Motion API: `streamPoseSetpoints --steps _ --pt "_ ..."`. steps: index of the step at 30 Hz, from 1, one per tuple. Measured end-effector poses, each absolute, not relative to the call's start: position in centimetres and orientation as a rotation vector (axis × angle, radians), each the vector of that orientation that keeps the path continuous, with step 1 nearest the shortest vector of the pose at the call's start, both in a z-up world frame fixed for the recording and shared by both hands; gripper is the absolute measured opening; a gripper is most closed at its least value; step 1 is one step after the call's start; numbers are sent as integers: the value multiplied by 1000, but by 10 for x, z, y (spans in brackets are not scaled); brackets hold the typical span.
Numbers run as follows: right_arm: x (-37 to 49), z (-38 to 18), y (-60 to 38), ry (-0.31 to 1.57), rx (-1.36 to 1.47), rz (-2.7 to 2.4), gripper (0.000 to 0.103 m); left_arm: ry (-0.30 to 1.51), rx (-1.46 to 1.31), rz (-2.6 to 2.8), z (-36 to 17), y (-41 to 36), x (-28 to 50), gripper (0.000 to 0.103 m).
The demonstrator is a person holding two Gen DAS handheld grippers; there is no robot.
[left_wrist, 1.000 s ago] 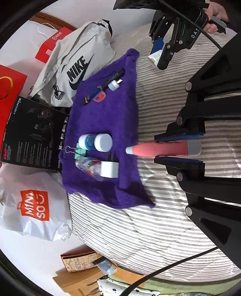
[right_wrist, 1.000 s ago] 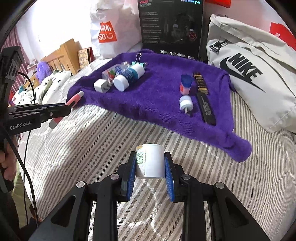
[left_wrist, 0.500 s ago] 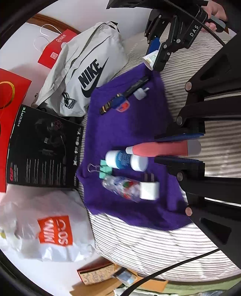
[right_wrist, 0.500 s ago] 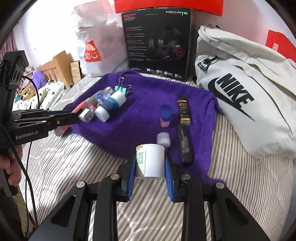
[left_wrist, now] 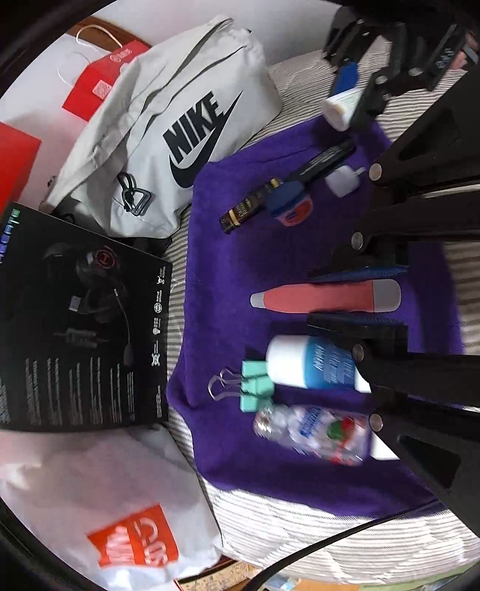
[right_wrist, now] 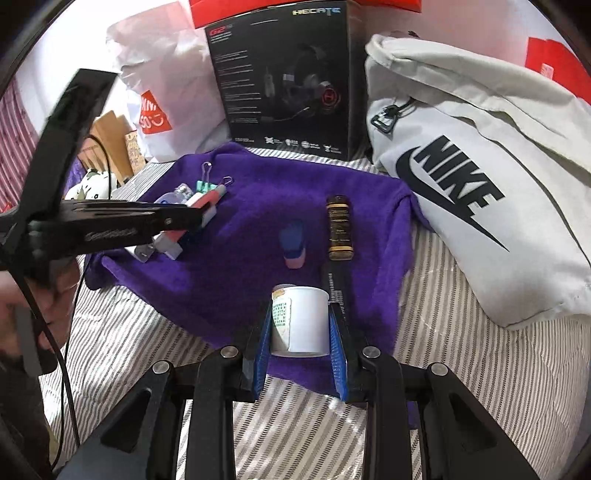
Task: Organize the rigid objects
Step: 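Lower the pink tube onto the towel with the left tool while the right tool carries the tape roll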
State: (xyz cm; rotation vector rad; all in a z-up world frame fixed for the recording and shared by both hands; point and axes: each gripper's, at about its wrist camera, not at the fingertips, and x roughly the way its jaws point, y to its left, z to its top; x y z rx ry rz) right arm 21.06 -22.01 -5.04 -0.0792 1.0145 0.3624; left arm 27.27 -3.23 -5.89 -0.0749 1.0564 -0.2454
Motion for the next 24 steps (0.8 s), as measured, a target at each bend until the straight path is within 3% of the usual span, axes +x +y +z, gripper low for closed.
streamPoseSetpoints --steps 12,24 --pt "219 -63 -238 1030 -45 353 29 1106 -5 -207 -86 -63 329 16" --pt "216 -66 -244 1034 -29 346 29 1127 32 -196 -99 -71 337 16"
